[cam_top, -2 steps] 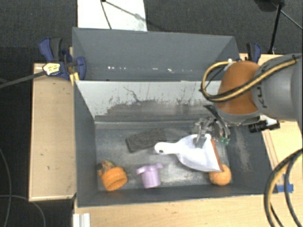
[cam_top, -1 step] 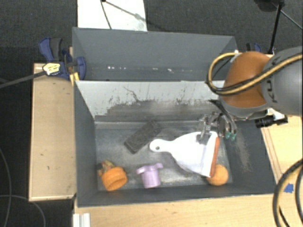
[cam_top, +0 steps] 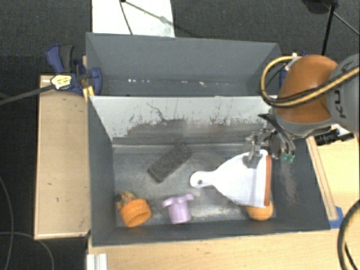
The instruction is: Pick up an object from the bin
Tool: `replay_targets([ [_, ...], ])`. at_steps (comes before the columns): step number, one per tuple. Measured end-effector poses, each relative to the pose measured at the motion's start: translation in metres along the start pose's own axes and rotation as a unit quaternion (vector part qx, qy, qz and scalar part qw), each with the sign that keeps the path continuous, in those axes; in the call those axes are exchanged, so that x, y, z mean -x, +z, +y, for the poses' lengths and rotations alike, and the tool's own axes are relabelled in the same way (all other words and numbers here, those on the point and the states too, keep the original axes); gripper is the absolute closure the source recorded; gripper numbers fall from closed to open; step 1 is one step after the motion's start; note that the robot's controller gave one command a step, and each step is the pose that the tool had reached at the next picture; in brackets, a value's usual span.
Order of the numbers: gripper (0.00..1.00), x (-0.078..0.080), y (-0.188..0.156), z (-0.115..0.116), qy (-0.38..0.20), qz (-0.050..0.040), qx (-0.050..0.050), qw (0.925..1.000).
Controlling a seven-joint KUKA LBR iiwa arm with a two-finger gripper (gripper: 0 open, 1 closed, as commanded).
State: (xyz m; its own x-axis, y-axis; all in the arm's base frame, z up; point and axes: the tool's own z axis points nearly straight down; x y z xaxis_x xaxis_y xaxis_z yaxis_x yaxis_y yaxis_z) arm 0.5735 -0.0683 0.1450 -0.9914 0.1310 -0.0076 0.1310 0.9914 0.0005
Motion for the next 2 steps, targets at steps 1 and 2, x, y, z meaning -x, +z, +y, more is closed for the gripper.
replay_targets([
  [1,1.0,-0.005,-0.036,-0.002,0.004,0.0064,0.0,1.0],
  [2,1.0,0.002,-0.097,0.001,-0.004,0.0037,0.0,1.0],
])
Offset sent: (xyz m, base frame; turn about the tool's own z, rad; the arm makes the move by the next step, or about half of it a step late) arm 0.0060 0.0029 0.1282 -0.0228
